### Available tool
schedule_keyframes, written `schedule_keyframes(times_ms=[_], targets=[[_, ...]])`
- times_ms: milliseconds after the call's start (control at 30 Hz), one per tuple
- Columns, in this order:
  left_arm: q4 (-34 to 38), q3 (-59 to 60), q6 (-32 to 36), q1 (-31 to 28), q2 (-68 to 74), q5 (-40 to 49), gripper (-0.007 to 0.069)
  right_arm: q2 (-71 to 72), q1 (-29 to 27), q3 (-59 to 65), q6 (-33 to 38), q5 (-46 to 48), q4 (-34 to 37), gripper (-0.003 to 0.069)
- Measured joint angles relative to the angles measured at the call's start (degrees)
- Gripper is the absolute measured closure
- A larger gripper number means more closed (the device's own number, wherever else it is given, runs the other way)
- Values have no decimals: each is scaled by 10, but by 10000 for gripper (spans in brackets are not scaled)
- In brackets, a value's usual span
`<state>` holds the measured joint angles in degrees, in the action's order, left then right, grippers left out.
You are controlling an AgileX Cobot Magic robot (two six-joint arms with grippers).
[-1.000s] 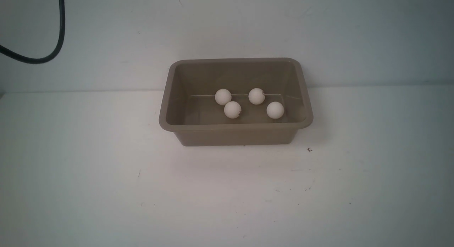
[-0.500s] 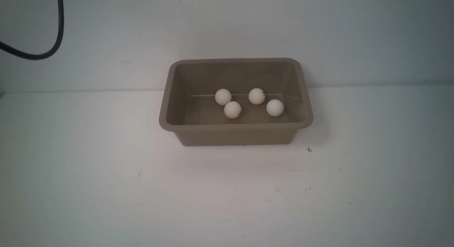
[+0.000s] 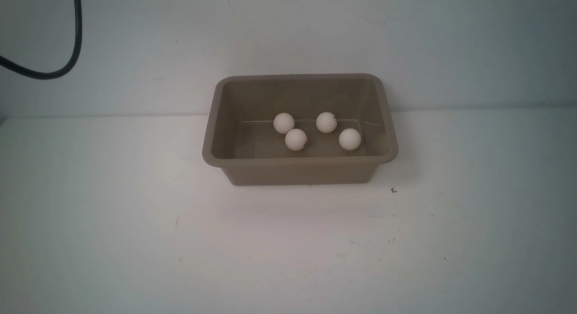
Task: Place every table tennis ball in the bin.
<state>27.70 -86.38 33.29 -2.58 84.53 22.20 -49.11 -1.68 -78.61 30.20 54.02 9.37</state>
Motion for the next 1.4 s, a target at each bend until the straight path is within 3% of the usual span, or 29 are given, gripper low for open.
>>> schedule_keyframes(times_ms=[167,300,433,600,767,800,967,1200,1400], targets=[[0,0,15,0,0,4,134,-10,109,100,0,-34,10,197],[0,0,20,0,0,14,134,-10,157,153,-3,-50,9,198],[0,0,21,0,0,18,134,-6,162,208,-7,-75,27,198],[0,0,21,0,0,23,134,-4,162,278,-8,-174,9,198],[0,0,22,0,0,35,134,-8,162,359,-24,-353,-52,198],[0,0,22,0,0,41,134,-17,162,398,-30,-435,-66,208],[0,0,22,0,0,48,134,-27,162,458,-35,-535,-57,242],[0,0,26,0,0,60,134,34,162,473,-66,-503,26,291],[6,0,26,0,0,60,134,128,162,473,-77,-390,55,292]])
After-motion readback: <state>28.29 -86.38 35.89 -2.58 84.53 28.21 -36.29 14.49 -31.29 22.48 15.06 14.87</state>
